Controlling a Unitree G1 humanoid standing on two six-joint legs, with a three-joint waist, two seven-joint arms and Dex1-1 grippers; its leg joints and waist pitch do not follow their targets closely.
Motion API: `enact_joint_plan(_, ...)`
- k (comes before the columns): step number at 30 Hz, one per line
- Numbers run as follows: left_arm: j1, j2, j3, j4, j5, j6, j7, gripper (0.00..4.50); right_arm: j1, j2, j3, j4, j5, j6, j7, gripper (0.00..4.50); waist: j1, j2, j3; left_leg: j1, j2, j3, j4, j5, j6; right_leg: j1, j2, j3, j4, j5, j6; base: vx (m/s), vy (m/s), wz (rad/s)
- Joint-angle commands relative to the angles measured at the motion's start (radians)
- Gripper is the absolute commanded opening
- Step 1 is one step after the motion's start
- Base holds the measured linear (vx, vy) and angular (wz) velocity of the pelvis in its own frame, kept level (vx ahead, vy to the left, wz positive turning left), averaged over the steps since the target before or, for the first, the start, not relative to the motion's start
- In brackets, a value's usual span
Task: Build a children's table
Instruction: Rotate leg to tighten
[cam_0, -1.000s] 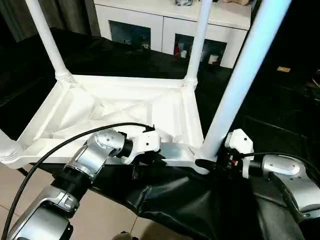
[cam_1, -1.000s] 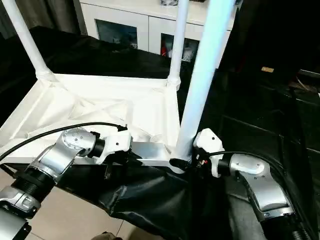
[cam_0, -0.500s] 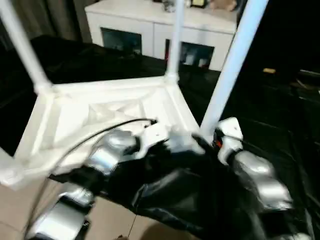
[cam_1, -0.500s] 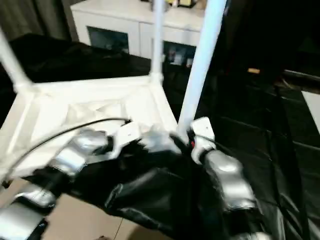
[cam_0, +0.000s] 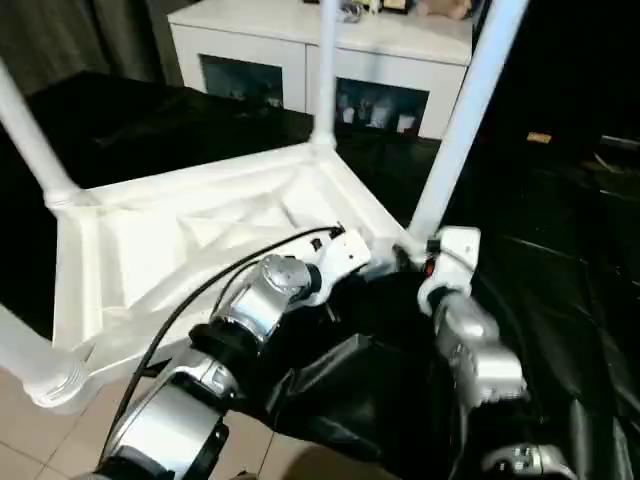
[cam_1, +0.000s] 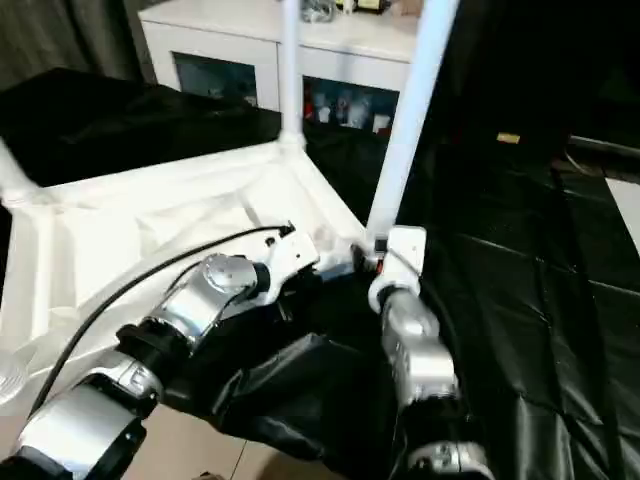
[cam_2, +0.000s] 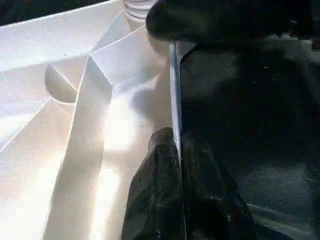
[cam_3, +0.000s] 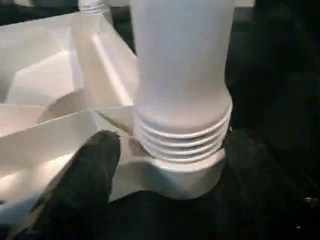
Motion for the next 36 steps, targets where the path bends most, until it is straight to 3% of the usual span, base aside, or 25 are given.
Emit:
enact_joint_plan(1,0.001,0.009,0.023,0.004,-0.001,-0.065,0.019,0.00,0.006,-0.030,0.008,-0.058,0.006,-0.004,0.040,4.11,0.006,-0.014,-0.060,0.010,0.087,-0.040,-0.079,-0.174,0.060,0.035,-0.092,0.053,-0.079,-0.152,-0.216,0.000,0.000,0.00)
enact_joint_plan(2,0.002,0.013,0.022,0.003,-0.001,-0.071,0.010,0.00,0.010,-0.038,0.009,-0.070,0.008,-0.001,0.052,4.20,0.007,-0.016,-0.064,0.003,0.086,-0.040,-0.076,-0.132,0.076,0.042,-0.092,0.052,-0.070,-0.097,-0.224,0.000,0.000,0.00)
enact_joint_plan(4,0.015,0.028,0.019,-0.013,-0.009,-0.074,-0.030,0.00,0.031,-0.072,0.022,-0.112,0.019,0.009,0.120,4.23,0.012,-0.018,-0.063,0.002,0.085,-0.037,-0.072,-0.102,0.102,0.043,-0.092,0.050,-0.068,-0.059,-0.232,0.000,0.000,0.00)
enact_joint_plan(6,0.036,0.055,0.004,-0.048,-0.024,-0.092,-0.105,0.00,0.056,-0.131,0.037,-0.152,0.003,0.017,0.188,4.28,0.015,-0.020,-0.060,0.001,0.086,-0.037,-0.072,-0.111,0.111,0.044,-0.094,0.049,-0.073,-0.087,-0.230,0.000,0.000,0.00)
enact_joint_plan(7,0.062,0.092,-0.022,-0.086,-0.038,-0.132,-0.202,0.00,0.081,-0.195,0.050,-0.184,0.004,0.012,0.271,4.39,0.016,-0.017,-0.059,0.002,0.088,-0.036,-0.073,-0.119,0.109,0.042,-0.094,0.050,-0.074,-0.111,-0.228,0.000,0.000,0.00)
enact_joint_plan(9,0.085,0.130,-0.043,-0.125,-0.043,-0.120,-0.280,0.00,0.108,-0.258,0.059,-0.218,0.023,-0.002,0.373,4.39,0.018,-0.017,-0.057,0.003,0.091,-0.035,-0.074,-0.143,0.105,0.040,-0.093,0.051,-0.078,-0.151,-0.223,0.000,0.000,0.00)
enact_joint_plan(10,0.095,0.156,-0.056,-0.141,-0.046,-0.137,-0.325,0.00,0.132,-0.302,0.074,-0.248,0.049,-0.005,0.460,4.39,0.017,-0.010,-0.054,0.005,0.095,-0.037,-0.077,-0.173,0.098,0.037,-0.093,0.050,-0.080,-0.185,-0.222,0.000,0.000,0.00)
enact_joint_plan(11,0.100,0.173,-0.065,-0.151,-0.047,-0.151,-0.353,0.00,0.147,-0.330,0.084,-0.269,0.067,-0.005,0.518,4.39,0.019,-0.012,-0.054,0.006,0.097,-0.037,-0.079,-0.196,0.093,0.038,-0.092,0.050,-0.083,-0.209,-0.215,0.000,0.000,0.00)
enact_joint_plan(15,0.134,0.242,-0.077,-0.228,-0.098,-0.164,-0.509,0.00,0.202,-0.439,0.125,-0.328,0.100,-0.021,0.710,4.39,0.018,-0.009,-0.051,0.008,0.103,-0.039,-0.084,-0.228,0.069,0.034,-0.093,0.051,-0.082,-0.221,-0.223,0.000,0.000,0.00)
enact_joint_plan(18,0.145,0.262,-0.075,-0.260,-0.117,-0.153,-0.561,0.00,0.207,-0.455,0.132,-0.342,0.117,-0.013,0.748,4.39,0.018,-0.011,-0.050,0.007,0.101,-0.037,-0.084,-0.225,0.067,0.033,-0.094,0.051,-0.082,-0.215,-0.235,0.000,0.000,0.00)
enact_joint_plan(19,0.148,0.278,-0.076,-0.277,-0.121,-0.151,-0.587,0.00,0.207,-0.467,0.143,-0.353,0.128,-0.005,0.785,4.39,0.018,-0.017,-0.051,0.007,0.101,-0.037,-0.084,-0.222,0.064,0.034,-0.095,0.051,-0.082,-0.224,-0.233,0.000,0.000,0.00)
enact_joint_plan(22,0.145,0.290,-0.075,-0.275,-0.121,-0.161,-0.598,0.00,0.205,-0.478,0.156,-0.358,0.128,0.002,0.814,4.39,0.020,-0.013,-0.052,0.008,0.102,-0.036,-0.082,-0.207,0.067,0.033,-0.096,0.052,-0.079,-0.209,-0.239,0.000,0.000,0.00)
enact_joint_plan(23,0.139,0.295,-0.073,-0.266,-0.116,-0.171,-0.594,0.00,0.196,-0.476,0.160,-0.344,0.123,-0.001,0.816,4.39,0.021,-0.017,-0.052,0.007,0.100,-0.036,-0.081,-0.199,0.068,0.033,-0.094,0.051,-0.079,-0.197,-0.242,0.000,0.000,0.00)
enact_joint_plan(36,0.142,0.299,-0.068,-0.267,-0.110,-0.163,-0.591,0.00,0.180,-0.482,0.169,-0.302,0.113,-0.011,0.847,3.23,0.028,-0.019,-0.052,0.007,0.099,-0.035,-0.079,-0.185,0.066,0.035,-0.095,0.050,-0.077,-0.204,-0.235,0.000,0.000,0.00)
